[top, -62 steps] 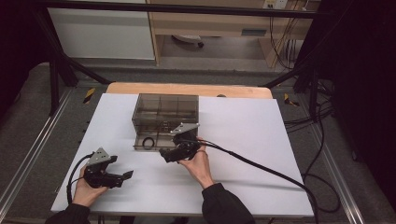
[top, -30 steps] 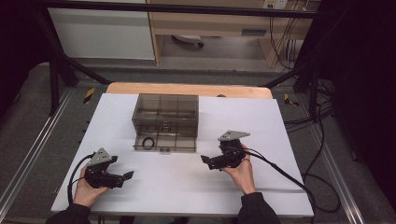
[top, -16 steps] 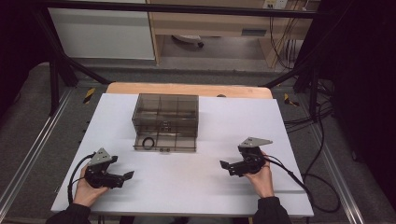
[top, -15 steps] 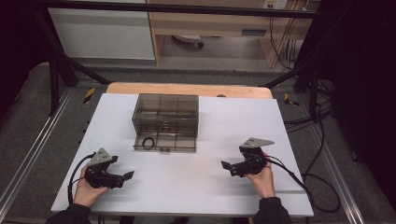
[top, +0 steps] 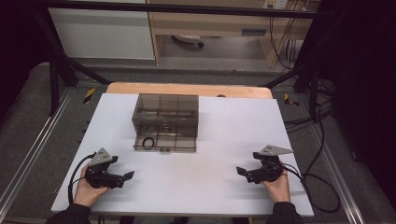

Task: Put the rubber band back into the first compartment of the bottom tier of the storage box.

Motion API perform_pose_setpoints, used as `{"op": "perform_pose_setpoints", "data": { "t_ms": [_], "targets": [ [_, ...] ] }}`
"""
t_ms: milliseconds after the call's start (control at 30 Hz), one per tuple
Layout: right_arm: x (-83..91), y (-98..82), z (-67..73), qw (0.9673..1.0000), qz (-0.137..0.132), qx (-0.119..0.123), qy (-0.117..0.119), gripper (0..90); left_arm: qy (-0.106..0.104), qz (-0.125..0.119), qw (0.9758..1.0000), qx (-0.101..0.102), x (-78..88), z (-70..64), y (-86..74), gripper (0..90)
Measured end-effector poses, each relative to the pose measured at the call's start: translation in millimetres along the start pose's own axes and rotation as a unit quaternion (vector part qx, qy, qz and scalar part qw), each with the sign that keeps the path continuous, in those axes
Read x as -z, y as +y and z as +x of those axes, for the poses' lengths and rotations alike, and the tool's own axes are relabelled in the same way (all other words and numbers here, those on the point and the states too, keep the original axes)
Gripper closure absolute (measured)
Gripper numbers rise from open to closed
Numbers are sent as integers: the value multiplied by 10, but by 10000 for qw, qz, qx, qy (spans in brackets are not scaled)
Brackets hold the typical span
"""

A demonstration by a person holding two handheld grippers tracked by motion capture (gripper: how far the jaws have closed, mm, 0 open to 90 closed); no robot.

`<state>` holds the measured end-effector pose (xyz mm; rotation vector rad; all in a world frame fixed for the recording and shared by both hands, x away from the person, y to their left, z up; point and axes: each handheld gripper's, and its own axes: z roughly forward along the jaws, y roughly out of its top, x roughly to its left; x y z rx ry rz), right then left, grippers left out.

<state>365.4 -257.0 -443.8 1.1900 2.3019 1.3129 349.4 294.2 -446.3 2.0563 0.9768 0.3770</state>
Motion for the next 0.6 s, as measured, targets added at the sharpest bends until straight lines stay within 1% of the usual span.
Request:
{"op": "perform_pose_setpoints", "data": {
  "t_ms": [100,133,200,300,500,600],
  "targets": [
    [51,-60,-41,10000,-33,-56,42,4,2,-5,10000,5,1,-1,0,58],
    [63,-77,-58,10000,-45,-12,47,4,6,-2,10000,-5,1,1,0,58],
    [88,-113,-73,10000,-51,-31,68,4,4,-2,10000,-9,1,-1,0,59],
    [108,-156,-94,9999,-72,11,71,4,-8,-12,10000,-9,1,-6,1,59],
    [122,-174,-86,9998,-93,111,130,4,-13,-23,10000,-8,2,-8,2,59],
    [116,-178,-80,9998,-72,112,138,4,-5,-21,10000,-6,2,-7,3,59]
  ]
}}
